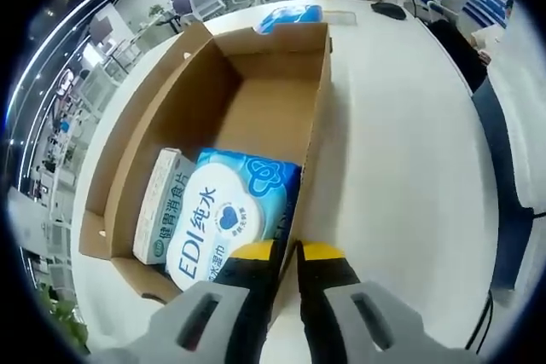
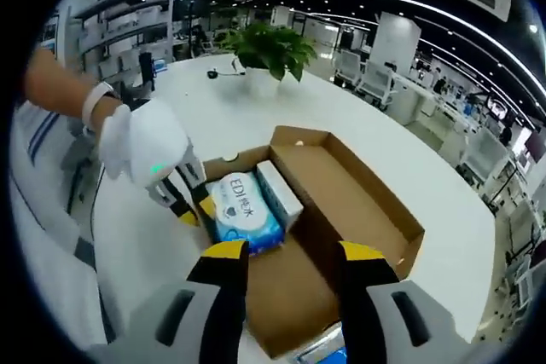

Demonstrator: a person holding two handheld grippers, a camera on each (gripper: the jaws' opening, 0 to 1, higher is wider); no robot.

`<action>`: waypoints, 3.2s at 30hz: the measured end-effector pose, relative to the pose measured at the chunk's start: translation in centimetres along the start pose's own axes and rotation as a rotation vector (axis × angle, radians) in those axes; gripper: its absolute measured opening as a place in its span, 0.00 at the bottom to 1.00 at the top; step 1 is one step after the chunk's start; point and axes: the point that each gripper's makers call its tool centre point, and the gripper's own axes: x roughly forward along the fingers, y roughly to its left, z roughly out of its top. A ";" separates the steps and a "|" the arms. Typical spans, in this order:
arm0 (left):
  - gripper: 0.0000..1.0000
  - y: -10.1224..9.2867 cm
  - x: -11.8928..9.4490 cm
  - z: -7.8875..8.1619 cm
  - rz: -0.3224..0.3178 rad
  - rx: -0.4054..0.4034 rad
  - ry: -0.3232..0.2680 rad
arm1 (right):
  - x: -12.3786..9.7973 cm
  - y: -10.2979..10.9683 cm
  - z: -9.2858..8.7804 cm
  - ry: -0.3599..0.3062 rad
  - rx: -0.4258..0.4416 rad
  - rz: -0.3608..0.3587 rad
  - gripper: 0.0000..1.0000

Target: Operate the shoe box by opening the lid, removing the specified soft item, and placing it in the target area until the item is outside and the box remains undamaged.

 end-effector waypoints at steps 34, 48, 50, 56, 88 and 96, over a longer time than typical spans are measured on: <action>0.10 -0.2 0.0 0.2 0.028 0.032 -0.005 | 12.5 0.3 0.1 0.170 -0.263 0.022 0.33; 0.09 -0.1 0.0 0.3 0.015 0.014 -0.014 | 14.8 0.6 0.2 0.201 -0.371 -0.011 0.27; 0.09 -0.1 0.0 0.3 0.016 0.008 -0.021 | 14.8 0.6 0.2 0.208 -0.376 -0.013 0.26; 0.10 -0.1 -0.1 0.4 0.020 -0.002 -0.032 | 15.0 0.4 -0.1 0.231 -0.368 -0.002 0.24; 0.10 -0.2 -0.1 0.3 0.047 0.002 -0.020 | 9.7 -2.0 -6.8 0.344 -0.291 -0.002 0.18; 0.10 -0.1 0.0 0.2 0.041 0.015 -0.010 | 7.6 -2.1 -8.9 0.361 -0.224 -0.022 0.18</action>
